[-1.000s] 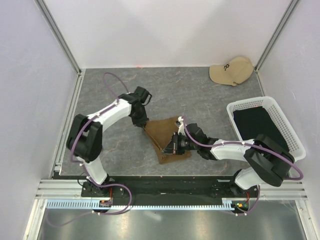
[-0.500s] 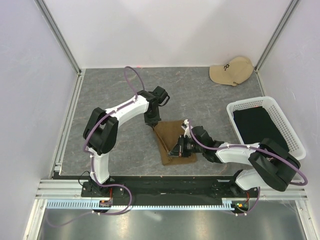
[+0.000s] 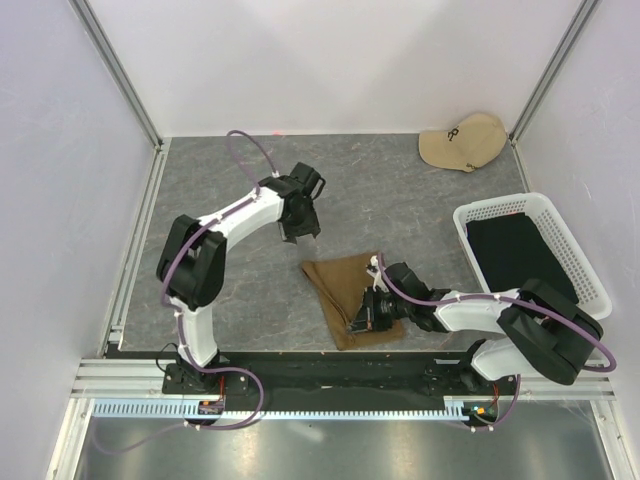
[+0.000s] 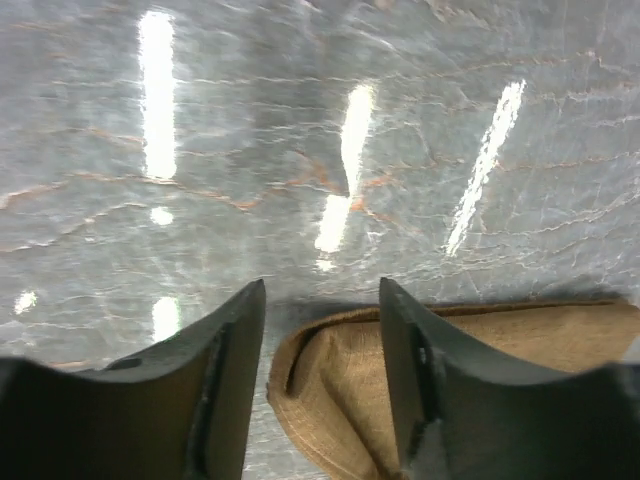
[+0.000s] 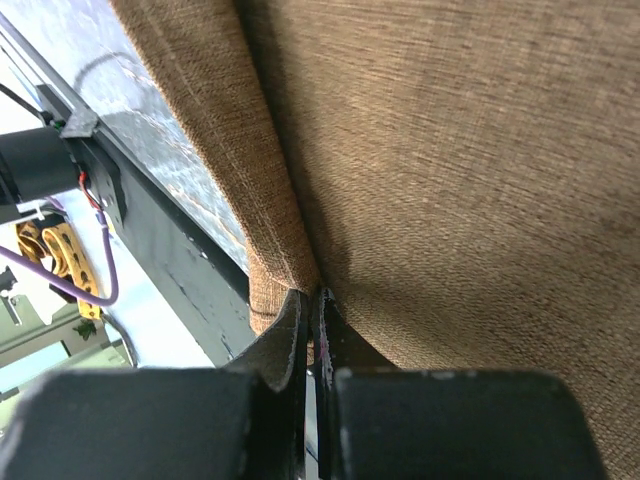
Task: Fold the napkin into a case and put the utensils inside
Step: Pick up the lower triangle-folded napkin from the center of the board.
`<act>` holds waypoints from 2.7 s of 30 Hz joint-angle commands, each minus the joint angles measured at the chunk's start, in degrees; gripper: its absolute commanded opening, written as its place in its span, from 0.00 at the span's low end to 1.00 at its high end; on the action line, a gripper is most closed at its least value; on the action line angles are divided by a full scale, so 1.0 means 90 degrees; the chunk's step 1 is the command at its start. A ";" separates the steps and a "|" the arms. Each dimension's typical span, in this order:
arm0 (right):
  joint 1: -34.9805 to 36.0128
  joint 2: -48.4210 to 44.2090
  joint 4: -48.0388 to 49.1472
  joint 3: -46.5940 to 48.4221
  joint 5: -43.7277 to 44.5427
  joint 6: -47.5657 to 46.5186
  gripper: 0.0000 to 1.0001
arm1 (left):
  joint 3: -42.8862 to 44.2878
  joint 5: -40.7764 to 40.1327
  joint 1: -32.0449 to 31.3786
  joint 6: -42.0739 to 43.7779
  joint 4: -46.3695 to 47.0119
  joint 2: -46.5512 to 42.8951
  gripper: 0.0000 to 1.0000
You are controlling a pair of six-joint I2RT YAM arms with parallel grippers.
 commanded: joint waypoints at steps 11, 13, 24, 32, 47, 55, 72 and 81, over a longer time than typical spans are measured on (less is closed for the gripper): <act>0.0026 -0.0318 -0.0600 0.0513 -0.0148 -0.0237 0.00 | -0.3556 0.2439 0.0548 -0.0217 0.2829 -0.2766 0.68; 0.0026 -0.0348 -0.0639 0.0572 -0.0177 -0.0237 0.00 | -0.4248 0.2722 0.0626 -0.0383 0.3608 -0.3030 0.69; 0.0016 -0.0630 -0.0708 0.0631 -0.0197 -0.0071 0.00 | -0.5598 0.3748 0.0851 -0.1231 0.6218 -0.2602 0.75; 0.0016 -0.0611 -0.0718 0.0611 -0.0177 -0.0052 0.00 | -0.5815 0.3944 0.0861 -0.1819 0.6836 -0.2269 0.70; 0.0016 -0.0504 -0.0728 0.0757 -0.0168 -0.0052 0.00 | -0.6391 0.3602 0.0656 -0.3195 0.5957 -0.3383 0.69; 0.0016 -0.0445 -0.0650 0.0787 -0.0177 -0.0003 0.00 | -0.6722 0.3495 0.0490 -0.3937 0.6414 -0.3295 0.68; 0.0025 -0.0436 -0.0669 0.0679 -0.0158 -0.0061 0.00 | -0.7133 0.3251 0.0441 -0.4095 0.7802 -0.3128 0.36; 0.0094 -0.0367 -0.1264 0.1166 -0.0041 -0.0549 0.08 | -0.6509 0.3260 0.0441 -0.3168 0.6505 -0.3265 0.08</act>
